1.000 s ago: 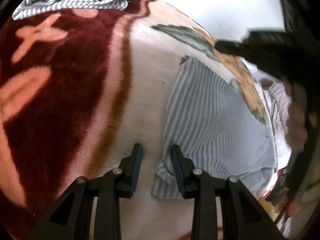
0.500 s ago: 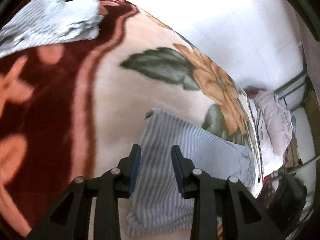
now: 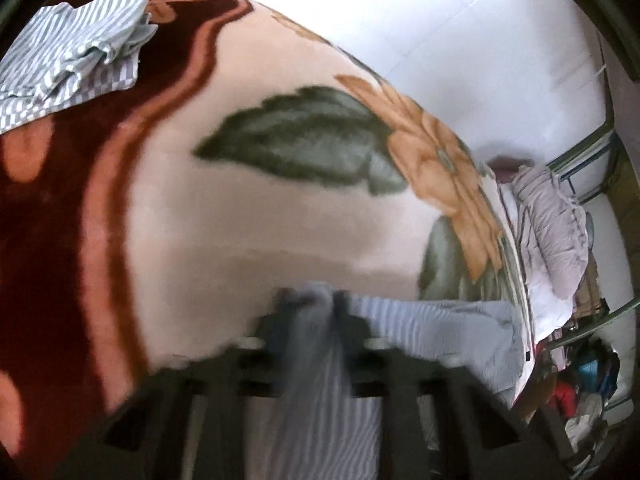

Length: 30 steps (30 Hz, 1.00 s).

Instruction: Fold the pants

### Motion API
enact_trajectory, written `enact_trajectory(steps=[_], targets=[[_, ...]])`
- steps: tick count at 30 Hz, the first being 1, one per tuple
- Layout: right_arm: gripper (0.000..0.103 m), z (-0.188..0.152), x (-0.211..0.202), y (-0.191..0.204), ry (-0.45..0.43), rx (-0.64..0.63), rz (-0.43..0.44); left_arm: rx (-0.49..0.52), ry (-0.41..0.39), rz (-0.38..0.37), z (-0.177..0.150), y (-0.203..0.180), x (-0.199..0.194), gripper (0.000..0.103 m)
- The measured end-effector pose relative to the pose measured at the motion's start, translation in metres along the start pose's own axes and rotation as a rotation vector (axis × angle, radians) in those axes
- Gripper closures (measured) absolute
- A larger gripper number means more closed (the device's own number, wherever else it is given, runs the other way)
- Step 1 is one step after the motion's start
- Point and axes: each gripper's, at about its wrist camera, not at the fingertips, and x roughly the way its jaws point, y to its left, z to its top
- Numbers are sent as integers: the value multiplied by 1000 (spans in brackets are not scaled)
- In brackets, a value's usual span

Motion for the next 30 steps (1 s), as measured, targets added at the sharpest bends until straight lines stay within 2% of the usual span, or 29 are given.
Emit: enact_trajectory(steps=[4,6,9,13,17,20,24,30], targets=[[82,-2,1,2,-9,-8,-1,-29,-82,-79,9,0,-18,95],[82,-2,2,2,-10,-10,-3,-37,-137,-41,19,2,-30,96],[82,-3,1,1,-12,-12,-3,-57,-200,87,35,14,-48,96],[82,-3,1,2,-10,-11,-5,-22,-160,137,35,18,-56,96],[82,-1,-2,5,-8,-21,-20,2,-98,123,14,11,-53,94],[80,0,-6,9,-15,-22,-26,32,-52,123,-8,2,-49,84],[76,1,-16,10,-35,-11,-35,45,-17,129,-37,-8,-50,62],[74,3,-36,9,-69,15,-31,47,76,151,-76,-8,-41,53]])
